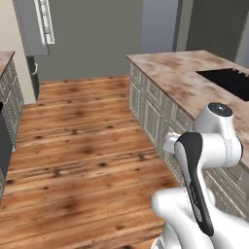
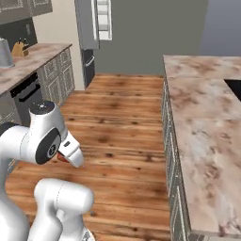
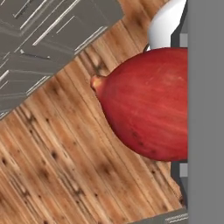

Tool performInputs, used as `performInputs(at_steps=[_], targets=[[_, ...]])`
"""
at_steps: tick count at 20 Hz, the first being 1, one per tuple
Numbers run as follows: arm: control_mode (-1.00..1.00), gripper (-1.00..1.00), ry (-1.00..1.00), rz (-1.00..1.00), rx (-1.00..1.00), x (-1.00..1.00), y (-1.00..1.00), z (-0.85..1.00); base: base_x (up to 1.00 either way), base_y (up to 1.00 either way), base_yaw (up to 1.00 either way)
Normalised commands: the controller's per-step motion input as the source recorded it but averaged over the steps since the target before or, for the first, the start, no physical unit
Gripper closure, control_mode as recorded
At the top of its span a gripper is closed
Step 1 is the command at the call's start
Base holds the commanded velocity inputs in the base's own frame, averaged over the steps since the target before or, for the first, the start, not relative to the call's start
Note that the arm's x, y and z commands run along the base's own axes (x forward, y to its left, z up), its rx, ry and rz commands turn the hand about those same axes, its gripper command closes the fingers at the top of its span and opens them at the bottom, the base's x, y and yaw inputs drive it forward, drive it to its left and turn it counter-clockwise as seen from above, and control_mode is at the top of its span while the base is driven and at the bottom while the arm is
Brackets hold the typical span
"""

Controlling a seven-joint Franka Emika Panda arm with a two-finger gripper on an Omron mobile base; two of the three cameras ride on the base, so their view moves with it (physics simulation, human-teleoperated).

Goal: Place the onion and carrot inside the fridge drawer. Close the drawer after placing the vegetables.

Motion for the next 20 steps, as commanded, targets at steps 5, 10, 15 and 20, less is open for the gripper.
performInputs(at_steps=[5,10,15,20], targets=[[1.0,1.0,0.0,0.0,0.0,0.0,0.0,0.0,1.0,0.19,0.28],[1.0,1.0,0.0,0.0,0.0,0.0,0.0,0.0,1.0,0.0,0.1],[1.0,1.0,0.0,0.0,0.0,0.0,0.0,0.0,1.0,0.0,0.03],[1.0,1.0,0.0,0.0,0.0,0.0,0.0,0.0,1.0,0.0,0.0]])
